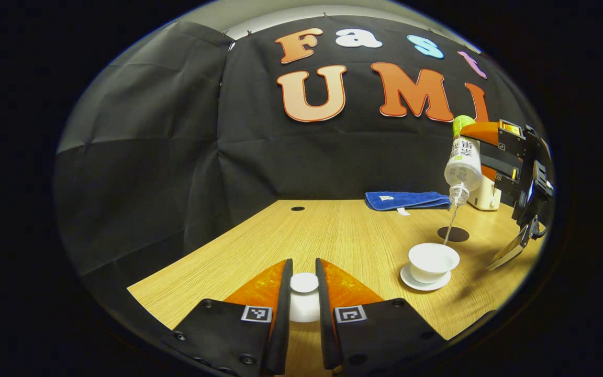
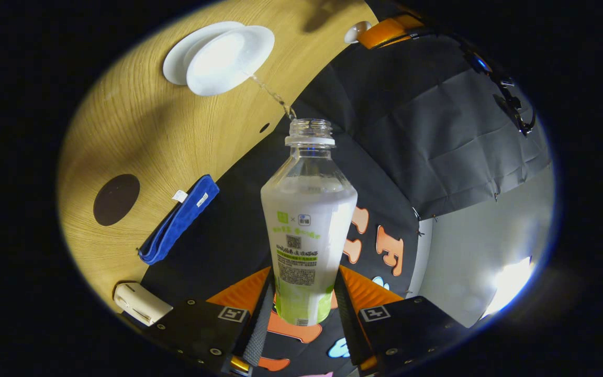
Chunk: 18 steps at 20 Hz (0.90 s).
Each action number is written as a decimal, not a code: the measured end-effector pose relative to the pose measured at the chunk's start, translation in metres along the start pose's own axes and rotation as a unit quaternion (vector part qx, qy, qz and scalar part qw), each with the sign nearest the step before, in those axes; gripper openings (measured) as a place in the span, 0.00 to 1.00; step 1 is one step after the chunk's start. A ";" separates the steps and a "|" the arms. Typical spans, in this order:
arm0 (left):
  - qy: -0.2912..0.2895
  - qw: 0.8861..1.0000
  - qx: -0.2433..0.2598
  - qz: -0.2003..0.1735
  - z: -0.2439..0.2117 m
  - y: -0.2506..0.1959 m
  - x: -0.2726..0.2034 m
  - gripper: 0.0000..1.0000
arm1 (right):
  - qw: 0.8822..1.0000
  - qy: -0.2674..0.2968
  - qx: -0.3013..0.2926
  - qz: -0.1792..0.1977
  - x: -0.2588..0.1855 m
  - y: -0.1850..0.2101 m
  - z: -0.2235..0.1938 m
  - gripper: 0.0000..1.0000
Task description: Open the teacup lid with one hand, grasp the water bottle and pour water into the teacup with the other hand; after pouring, place the water bottle on the coaster and then close the teacup lid.
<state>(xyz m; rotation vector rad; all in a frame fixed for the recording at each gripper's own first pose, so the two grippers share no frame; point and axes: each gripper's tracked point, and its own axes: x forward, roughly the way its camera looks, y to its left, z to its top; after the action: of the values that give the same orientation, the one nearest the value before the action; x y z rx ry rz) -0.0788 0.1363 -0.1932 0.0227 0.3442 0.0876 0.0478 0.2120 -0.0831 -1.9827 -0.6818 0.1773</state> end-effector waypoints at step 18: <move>-0.028 0.999 0.008 -0.024 0.025 -0.028 -0.007 0.29 | 0.917 0.011 0.352 0.189 -0.028 0.093 0.064 0.64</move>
<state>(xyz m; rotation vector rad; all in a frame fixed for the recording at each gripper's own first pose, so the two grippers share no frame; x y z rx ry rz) -0.0745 0.1079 -0.1683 0.0331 0.2888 0.0359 0.0354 0.2138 -0.1988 -1.3856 -0.1589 0.5519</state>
